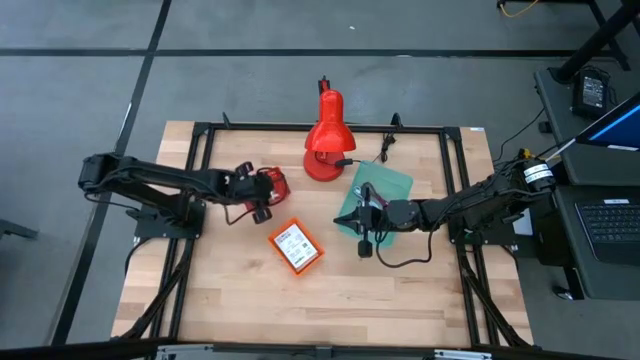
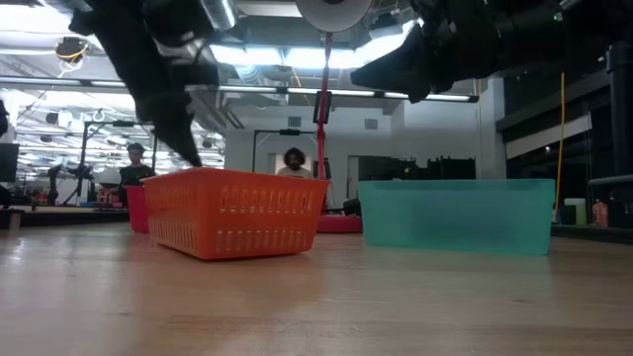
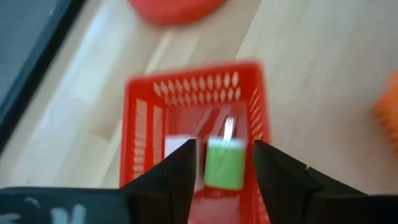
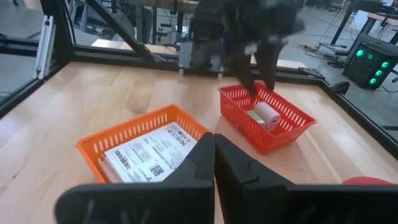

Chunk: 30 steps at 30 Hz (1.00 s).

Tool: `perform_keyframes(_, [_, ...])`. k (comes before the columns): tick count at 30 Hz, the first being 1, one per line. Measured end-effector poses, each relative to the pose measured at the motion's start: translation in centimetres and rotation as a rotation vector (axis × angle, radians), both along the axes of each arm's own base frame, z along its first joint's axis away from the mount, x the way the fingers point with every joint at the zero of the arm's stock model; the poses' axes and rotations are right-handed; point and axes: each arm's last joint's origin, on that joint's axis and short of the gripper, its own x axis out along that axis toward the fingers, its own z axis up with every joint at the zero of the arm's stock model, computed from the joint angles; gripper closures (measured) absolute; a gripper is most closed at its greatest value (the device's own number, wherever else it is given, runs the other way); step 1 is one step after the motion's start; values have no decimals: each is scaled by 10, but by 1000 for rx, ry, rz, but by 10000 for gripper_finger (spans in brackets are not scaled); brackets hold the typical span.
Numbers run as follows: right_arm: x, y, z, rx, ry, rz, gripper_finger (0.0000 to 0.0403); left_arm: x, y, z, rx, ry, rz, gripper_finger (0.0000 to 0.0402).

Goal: Pick and place items into bin
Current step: Return to Home Position

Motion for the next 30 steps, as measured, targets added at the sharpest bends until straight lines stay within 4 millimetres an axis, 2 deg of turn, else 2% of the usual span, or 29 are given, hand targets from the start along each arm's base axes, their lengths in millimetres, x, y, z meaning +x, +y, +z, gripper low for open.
perform_keyframes(5, [0,0,-2,-3,17,0,403,-10,-1,24,27,-129,-74,286])
perform_keyframes(9, [0,0,-2,-2,17,0,403,-22,-3,31,69,-234,-122,325])
perform_keyframes(16, [0,0,-2,2,17,0,403,-48,-13,18,63,-453,-218,396])
perform_keyframes(22, [-1,0,-1,24,12,-4,403,-63,-22,0,67,-667,-365,400])
perform_keyframes(26, [0,0,-1,26,10,-5,403,-73,-24,-10,101,-741,-412,399])
perform_keyframes(30, [0,-5,0,27,1,-21,403,-82,-23,-9,136,-794,-424,400])
